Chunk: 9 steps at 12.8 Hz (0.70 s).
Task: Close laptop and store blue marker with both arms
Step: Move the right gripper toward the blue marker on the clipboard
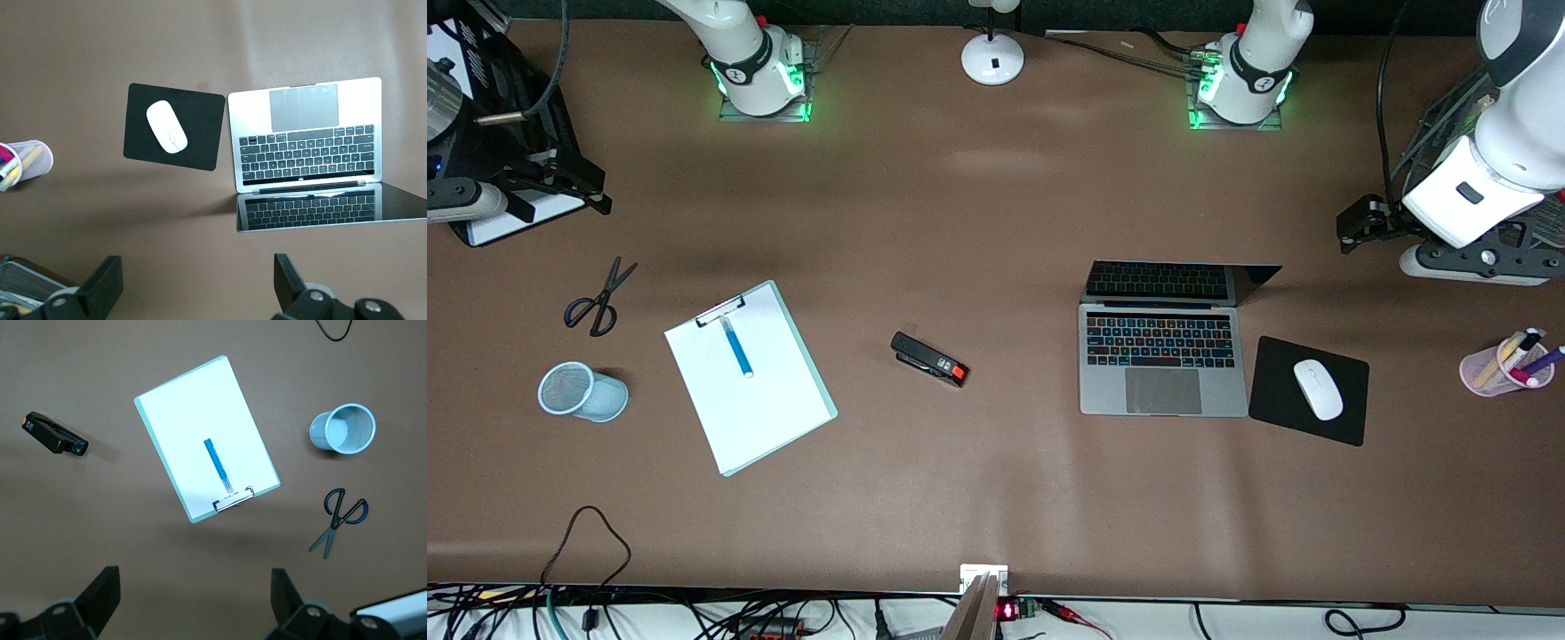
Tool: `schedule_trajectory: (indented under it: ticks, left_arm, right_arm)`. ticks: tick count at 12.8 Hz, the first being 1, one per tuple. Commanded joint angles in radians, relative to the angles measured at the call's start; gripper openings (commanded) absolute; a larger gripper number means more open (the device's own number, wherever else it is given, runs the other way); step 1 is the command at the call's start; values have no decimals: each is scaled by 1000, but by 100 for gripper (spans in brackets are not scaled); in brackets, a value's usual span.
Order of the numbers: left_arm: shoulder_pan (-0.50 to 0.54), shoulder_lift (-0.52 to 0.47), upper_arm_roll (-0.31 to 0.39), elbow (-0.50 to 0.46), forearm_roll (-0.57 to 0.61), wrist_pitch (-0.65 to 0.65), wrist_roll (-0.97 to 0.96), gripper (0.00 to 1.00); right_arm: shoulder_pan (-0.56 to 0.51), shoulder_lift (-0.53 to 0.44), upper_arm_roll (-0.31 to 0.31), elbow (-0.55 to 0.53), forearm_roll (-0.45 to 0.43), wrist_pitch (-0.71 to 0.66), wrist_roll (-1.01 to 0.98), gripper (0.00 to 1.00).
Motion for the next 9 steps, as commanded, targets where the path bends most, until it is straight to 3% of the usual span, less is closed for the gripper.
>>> schedule_trajectory:
  ticks: [1, 6, 9]
  left_arm:
    - [5, 6, -1, 21, -13, -10, 18, 100]
    - [1, 12, -1, 22, -2, 0, 8, 100]
    - [7, 57, 10, 51, -49, -4, 11, 100]
  right_arm:
    - [4, 7, -4, 17, 7, -20, 5, 100]
    - [8, 63, -4, 22, 1, -18, 9, 100]
    - [10, 151, -1, 10, 1, 38, -5, 100]
